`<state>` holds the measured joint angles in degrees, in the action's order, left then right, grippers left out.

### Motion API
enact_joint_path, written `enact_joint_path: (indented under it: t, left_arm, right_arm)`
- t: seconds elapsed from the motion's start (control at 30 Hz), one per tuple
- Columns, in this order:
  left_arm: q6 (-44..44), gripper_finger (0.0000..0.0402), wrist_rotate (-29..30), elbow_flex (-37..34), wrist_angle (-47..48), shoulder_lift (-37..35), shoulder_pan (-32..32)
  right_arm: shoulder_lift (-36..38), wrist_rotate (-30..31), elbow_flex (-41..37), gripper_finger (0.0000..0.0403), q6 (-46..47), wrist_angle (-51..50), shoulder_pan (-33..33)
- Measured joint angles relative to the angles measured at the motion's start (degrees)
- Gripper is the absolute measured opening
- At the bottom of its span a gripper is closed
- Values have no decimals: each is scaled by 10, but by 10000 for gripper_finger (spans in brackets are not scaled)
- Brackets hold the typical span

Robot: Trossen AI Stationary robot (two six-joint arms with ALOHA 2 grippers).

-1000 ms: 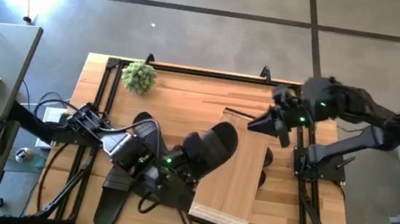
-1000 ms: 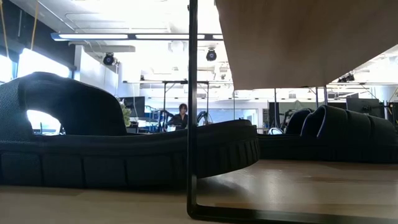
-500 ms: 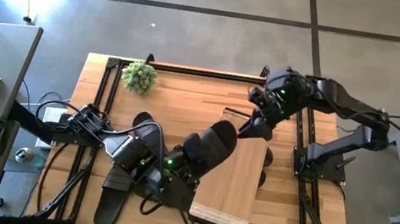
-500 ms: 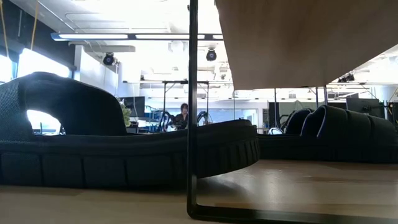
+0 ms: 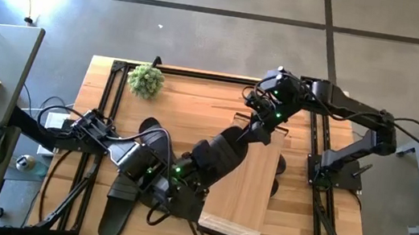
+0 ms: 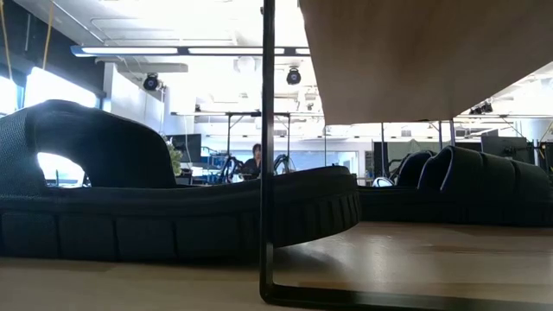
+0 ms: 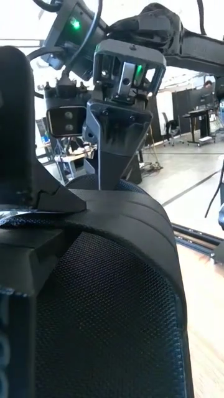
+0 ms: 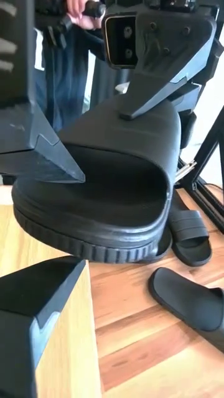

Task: Pick and place slides into the shelf
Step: Put the black slide on the shelf

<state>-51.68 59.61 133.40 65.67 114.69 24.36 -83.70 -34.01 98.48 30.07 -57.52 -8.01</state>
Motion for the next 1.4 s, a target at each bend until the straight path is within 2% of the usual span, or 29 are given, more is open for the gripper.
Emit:
enact_joint_path:
  t: [0.17,0.43,0.5,0.63,0.87,1.17,1.4]
  left_arm:
    - [12,2,0,0,6,0,0]
    - [26,20,0,0,5,0,0]
    - [25,25,-2,0,5,0,0]
    - [46,29,-3,0,5,0,0]
    - [90,31,20,0,6,-4,8]
    - [211,31,66,0,46,-15,12]
    - [317,44,8,1,101,-19,12]
  right_arm:
    - [0,5,0,166,-7,1,0]
    - [0,15,0,31,-6,3,0]
    - [0,23,0,14,-6,4,0]
    - [0,40,0,26,-7,2,0]
    - [0,45,0,9,-17,3,0]
    - [6,61,0,5,-32,0,-5]
    - [10,62,0,5,-36,-9,-20]
